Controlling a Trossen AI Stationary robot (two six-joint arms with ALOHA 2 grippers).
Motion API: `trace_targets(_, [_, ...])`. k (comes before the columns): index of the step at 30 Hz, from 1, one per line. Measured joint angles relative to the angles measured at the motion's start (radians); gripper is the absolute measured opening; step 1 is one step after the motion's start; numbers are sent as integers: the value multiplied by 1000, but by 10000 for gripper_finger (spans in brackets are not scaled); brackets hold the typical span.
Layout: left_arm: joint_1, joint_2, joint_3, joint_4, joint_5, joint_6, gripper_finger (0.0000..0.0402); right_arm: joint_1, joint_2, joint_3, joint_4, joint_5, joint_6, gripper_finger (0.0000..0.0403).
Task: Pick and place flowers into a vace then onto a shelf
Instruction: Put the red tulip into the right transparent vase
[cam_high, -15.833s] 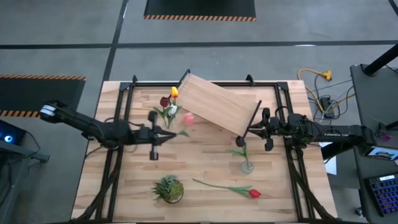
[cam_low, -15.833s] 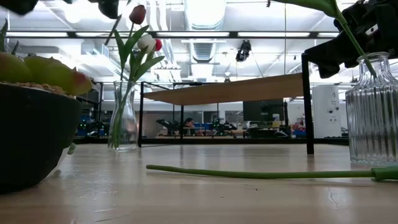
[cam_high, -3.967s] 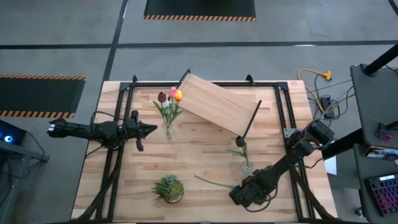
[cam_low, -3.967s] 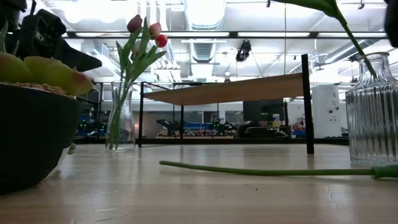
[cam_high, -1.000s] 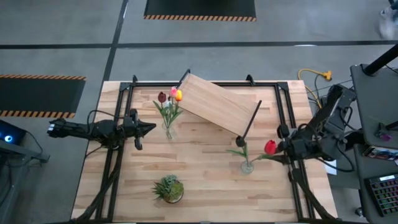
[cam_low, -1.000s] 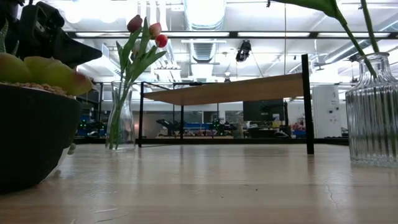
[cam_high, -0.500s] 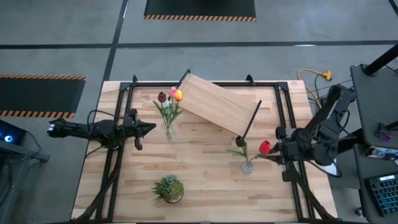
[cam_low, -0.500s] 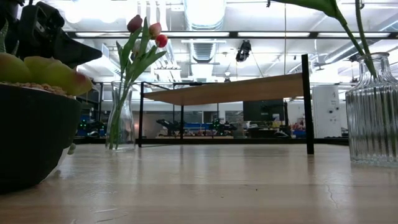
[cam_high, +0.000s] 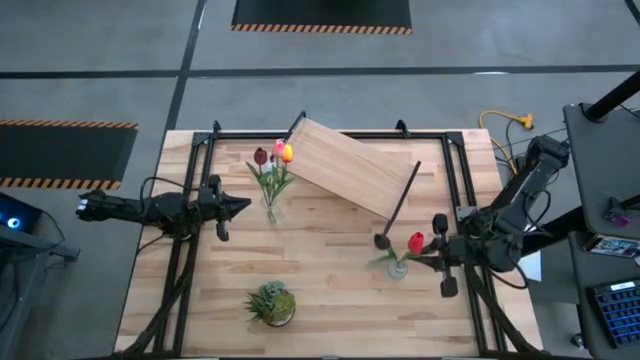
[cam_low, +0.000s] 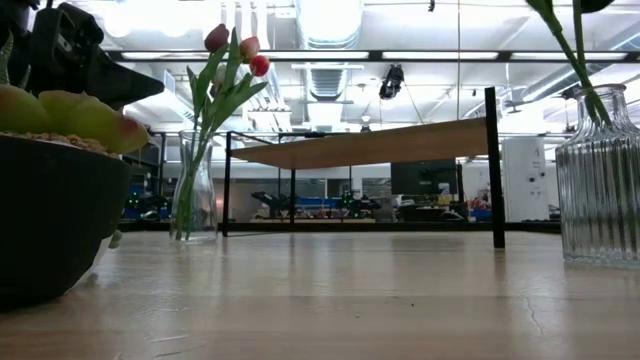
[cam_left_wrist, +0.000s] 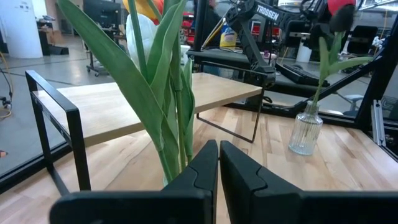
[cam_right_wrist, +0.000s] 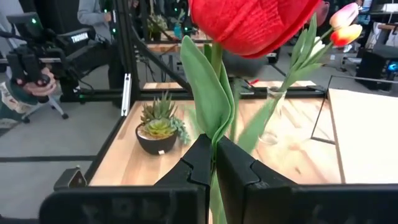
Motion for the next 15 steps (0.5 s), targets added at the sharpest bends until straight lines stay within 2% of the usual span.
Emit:
trace_targets(3, [0,0,0,0,0,0,0,0,0,-42,66,0,-8,8])
trace_targets(9, [0,0,0,0,0,0,0,0,0,-83,84,-8,-6,8])
trace_targets(15, [0,0,0,0,0,0,0,0,0,-91,89,-70,-7,10])
